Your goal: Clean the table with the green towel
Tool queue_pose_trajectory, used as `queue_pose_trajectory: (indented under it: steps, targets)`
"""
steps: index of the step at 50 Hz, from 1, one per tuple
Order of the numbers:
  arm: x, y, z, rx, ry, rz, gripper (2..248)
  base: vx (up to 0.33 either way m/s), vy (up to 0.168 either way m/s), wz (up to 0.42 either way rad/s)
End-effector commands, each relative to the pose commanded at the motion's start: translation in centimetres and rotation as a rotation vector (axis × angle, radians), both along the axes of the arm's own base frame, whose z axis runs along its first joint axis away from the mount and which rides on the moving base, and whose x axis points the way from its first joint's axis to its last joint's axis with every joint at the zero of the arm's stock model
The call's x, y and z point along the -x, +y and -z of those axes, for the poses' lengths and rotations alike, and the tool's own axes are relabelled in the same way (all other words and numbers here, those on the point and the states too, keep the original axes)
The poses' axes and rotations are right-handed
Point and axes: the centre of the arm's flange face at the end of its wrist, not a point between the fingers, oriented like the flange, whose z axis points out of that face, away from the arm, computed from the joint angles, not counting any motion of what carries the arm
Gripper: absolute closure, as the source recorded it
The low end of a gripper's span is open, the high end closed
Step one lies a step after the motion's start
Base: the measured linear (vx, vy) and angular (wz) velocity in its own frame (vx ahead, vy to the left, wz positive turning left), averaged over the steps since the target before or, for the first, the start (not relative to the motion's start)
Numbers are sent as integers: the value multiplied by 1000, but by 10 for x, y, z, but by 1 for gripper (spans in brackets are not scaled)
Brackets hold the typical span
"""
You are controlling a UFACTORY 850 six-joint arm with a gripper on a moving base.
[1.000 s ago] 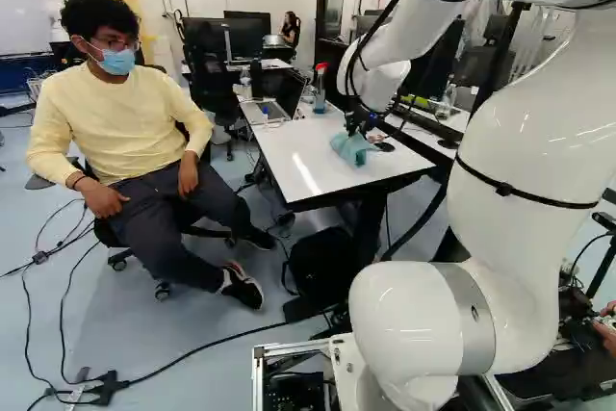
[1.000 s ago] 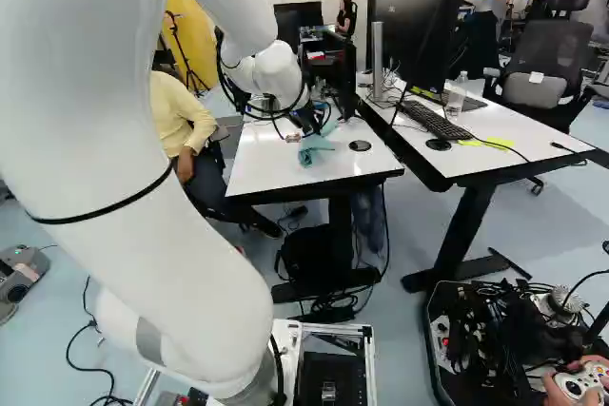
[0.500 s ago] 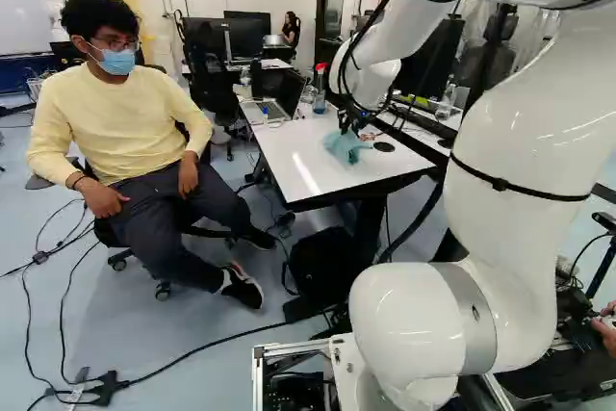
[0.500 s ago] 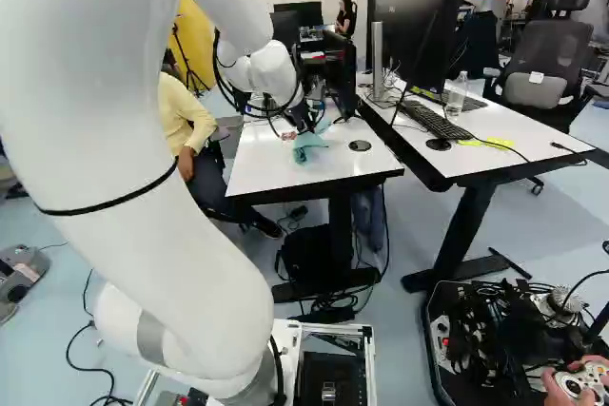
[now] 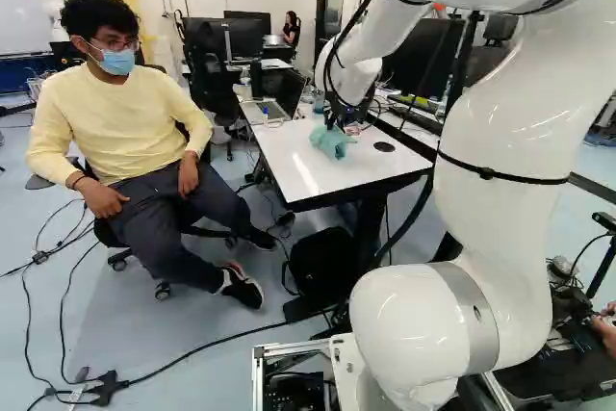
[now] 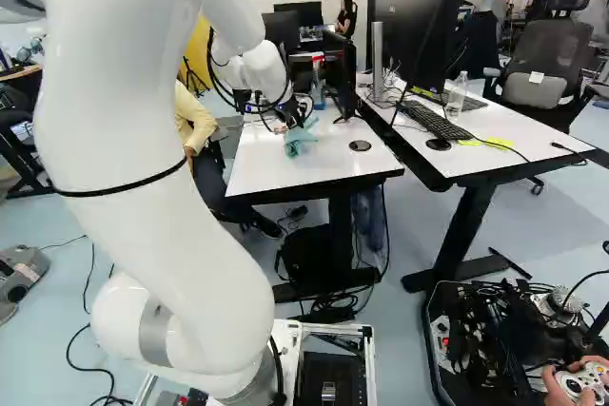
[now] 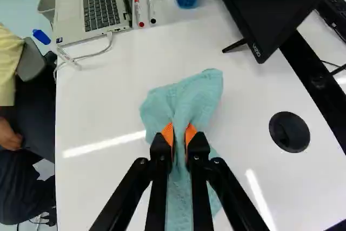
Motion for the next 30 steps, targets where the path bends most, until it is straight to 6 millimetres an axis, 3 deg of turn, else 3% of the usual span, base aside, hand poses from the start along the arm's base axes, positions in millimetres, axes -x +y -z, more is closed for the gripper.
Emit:
queue_pose_trajectory:
  steps: [30]
  targets:
    - [-11, 51, 0, 0, -4, -93, 205, 0, 0, 0]
